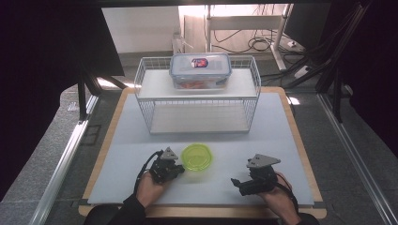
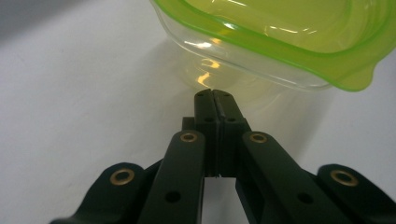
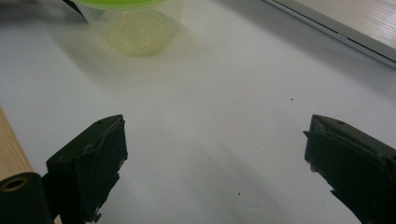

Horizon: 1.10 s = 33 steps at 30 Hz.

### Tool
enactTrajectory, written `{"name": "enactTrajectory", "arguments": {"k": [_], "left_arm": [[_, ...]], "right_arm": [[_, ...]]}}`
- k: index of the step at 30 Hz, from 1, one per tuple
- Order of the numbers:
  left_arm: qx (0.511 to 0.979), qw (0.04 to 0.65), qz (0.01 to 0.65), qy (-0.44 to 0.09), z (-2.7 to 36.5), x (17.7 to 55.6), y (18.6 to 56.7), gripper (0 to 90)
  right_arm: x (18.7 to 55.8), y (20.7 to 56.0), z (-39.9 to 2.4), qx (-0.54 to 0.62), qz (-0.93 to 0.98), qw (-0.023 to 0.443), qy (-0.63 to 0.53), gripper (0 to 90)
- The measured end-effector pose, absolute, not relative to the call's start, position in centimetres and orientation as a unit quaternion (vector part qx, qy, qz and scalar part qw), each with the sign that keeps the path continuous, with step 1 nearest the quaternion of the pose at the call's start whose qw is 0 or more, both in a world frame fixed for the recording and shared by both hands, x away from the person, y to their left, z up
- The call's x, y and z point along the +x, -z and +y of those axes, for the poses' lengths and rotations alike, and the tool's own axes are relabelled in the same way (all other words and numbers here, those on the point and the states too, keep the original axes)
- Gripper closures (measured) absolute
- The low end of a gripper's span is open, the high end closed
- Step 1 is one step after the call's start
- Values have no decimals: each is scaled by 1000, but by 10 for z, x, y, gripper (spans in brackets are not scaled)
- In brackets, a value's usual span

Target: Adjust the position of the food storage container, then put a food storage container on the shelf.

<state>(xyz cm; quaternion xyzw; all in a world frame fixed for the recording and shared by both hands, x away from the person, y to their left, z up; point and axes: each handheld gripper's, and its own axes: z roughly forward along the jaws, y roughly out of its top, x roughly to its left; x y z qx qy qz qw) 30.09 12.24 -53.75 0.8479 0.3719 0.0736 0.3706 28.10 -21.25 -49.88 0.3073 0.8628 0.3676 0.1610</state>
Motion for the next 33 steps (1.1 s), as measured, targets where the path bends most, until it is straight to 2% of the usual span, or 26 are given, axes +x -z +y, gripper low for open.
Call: {"name": "enactTrajectory", "arguments": {"k": [3,5,9,11,14,20,23,33], "left_arm": [[849,368,370,-79,121,301,537,889],[853,360,366,-92,123,298,536,832],[857,347,360,-129,132,293,531,555],[854,349,363,-131,139,291,528,394],[847,366,366,-124,148,288,523,232],[833,398,361,-133,158,277,514,80],[831,403,356,-144,162,270,514,54],[834,404,336,-165,169,253,518,19]], "right_arm": [[281,499,-212,307,863,160,-367,55],[281,499,-212,306,864,159,-367,55],[281,499,-213,307,863,158,-368,55],[281,499,-214,306,863,158,-369,55],[282,499,-214,304,864,155,-371,53],[284,499,-218,308,859,142,-382,21],[287,499,-220,312,855,149,-386,8],[296,498,-217,309,850,109,-413,25]]}}
